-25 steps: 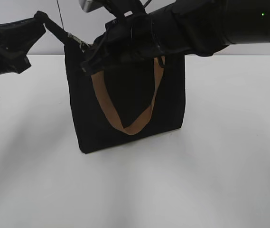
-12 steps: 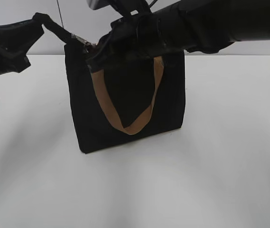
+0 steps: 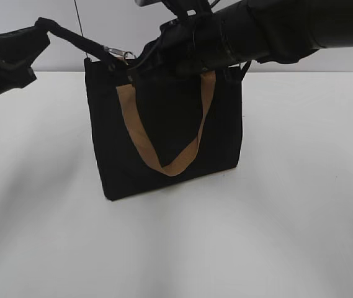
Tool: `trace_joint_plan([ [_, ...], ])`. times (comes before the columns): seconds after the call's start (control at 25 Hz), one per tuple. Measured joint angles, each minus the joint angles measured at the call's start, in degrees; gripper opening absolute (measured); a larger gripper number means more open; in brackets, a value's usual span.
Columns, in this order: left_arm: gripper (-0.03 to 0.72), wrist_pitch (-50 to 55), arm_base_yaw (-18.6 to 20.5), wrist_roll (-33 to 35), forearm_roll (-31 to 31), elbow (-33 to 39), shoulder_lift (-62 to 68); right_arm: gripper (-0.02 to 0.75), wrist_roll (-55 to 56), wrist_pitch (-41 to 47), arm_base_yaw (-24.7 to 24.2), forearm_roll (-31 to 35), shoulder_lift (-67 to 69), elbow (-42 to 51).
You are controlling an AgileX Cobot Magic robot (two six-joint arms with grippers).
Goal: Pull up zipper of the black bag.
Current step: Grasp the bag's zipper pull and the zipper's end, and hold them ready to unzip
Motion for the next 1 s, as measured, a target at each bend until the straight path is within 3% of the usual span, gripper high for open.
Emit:
trace_joint_plan([
  [0.28,0.001,0.95,0.0,0.47,-2.62,0.0,0.0,-0.015,0.45,1.97,-0.06,-0.56,-0.97,0.0],
  [0.68,0.001,2.77,0.0,0.62,-2.85,0.0,0.0,-0.015,7.92,3.3,-2.02,-9.07,-1.83,0.0],
  [1.0,0.0,3.27,0.0,1.6,-3.89,0.0,0.0,-0.015,9.69,5.3,-3.75,-10.23,-2.28,0.0],
])
